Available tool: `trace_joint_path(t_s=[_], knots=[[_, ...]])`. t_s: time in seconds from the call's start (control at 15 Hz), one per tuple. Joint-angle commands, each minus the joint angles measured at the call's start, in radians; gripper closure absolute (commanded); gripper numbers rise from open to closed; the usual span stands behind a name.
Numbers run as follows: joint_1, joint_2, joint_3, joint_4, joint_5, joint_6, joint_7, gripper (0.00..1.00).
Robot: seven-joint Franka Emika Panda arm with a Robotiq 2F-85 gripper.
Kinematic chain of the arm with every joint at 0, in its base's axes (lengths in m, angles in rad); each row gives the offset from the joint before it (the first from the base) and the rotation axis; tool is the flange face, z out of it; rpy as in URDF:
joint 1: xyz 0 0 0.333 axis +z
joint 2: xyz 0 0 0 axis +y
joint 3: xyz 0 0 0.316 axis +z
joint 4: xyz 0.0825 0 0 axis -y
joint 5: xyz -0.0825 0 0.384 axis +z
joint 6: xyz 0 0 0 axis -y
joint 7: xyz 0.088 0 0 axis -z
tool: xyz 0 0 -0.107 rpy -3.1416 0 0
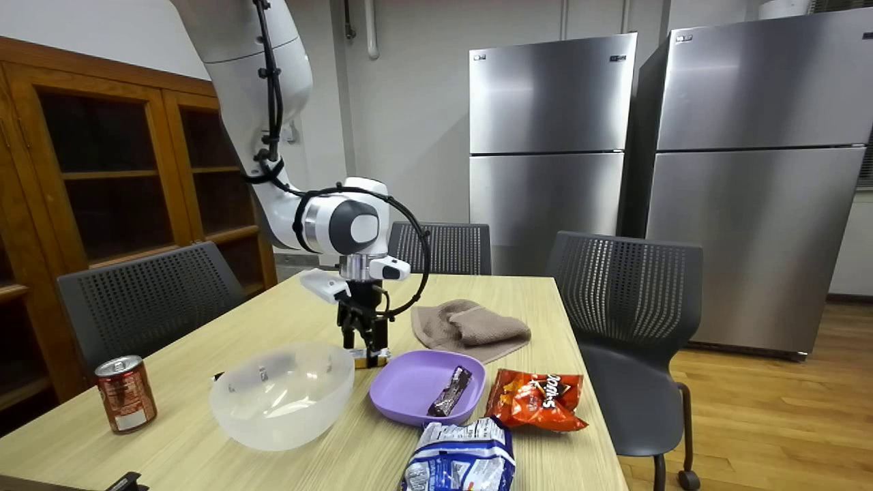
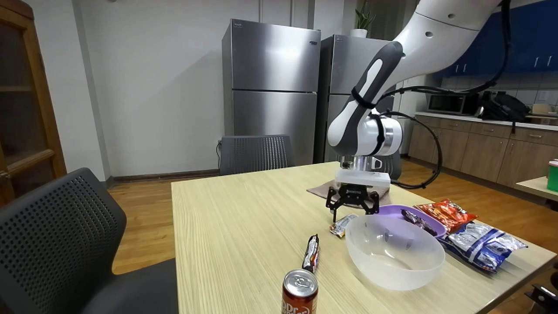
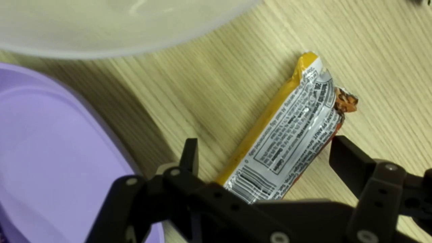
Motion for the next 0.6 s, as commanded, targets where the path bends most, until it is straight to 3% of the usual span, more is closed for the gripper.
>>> trace_joint_path(t_s=[0.0, 0.47, 0.53], knots=[[0.003, -0.017, 0.002, -0.002, 0.026, -0.011, 0.006, 0.28], [0.007, -0.023, -0.007, -0.014, 0.034, -0.003, 0.017, 0.82], [0.009, -0.028, -0.008, -0.017, 0.027, -0.013, 0.012, 0.84]])
